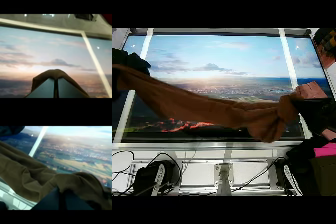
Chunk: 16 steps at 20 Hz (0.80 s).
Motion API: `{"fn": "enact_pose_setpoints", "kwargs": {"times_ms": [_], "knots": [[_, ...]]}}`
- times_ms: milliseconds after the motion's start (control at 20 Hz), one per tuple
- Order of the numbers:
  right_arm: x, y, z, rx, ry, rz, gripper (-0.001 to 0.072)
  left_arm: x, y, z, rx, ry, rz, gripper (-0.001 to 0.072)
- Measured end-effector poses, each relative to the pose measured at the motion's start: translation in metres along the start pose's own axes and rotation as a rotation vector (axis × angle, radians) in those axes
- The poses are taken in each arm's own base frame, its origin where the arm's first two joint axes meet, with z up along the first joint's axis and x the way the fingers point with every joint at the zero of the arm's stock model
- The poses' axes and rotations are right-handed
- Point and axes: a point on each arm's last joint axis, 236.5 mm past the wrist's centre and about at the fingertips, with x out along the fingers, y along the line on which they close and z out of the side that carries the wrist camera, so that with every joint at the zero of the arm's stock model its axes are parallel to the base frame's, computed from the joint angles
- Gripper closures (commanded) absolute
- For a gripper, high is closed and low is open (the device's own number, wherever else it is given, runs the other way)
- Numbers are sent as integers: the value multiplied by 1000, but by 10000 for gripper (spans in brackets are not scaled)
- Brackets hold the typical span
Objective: Fold the clothes and pants, and hang the long-sleeved shirts on hangers.
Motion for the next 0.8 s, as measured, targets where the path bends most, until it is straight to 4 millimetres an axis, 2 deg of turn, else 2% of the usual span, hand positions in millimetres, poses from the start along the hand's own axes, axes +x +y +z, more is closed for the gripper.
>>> {"fn": "enact_pose_setpoints", "kwargs": {"times_ms": [150, 250, 400, 500, 650, 800], "knots": [[11, -26, -5, 32, 48, -81, 698, 23, 16, -34, -37, 123, 24, 688], [30, -51, -10, 63, 99, -133, 698, 49, 30, -71, -79, 243, 34, 688], [78, -93, -25, 140, 196, -186, 698, 88, 51, -124, -158, 399, 50, 687], [117, -121, -35, 198, 234, -208, 698, 116, 62, -147, -226, 446, 53, 687], [177, -156, -36, 299, 205, -211, 697, 162, 76, -164, -349, 436, 54, 687], [224, -185, -22, 404, 98, -213, 696, 202, 89, -174, -467, 387, 72, 687]]}}
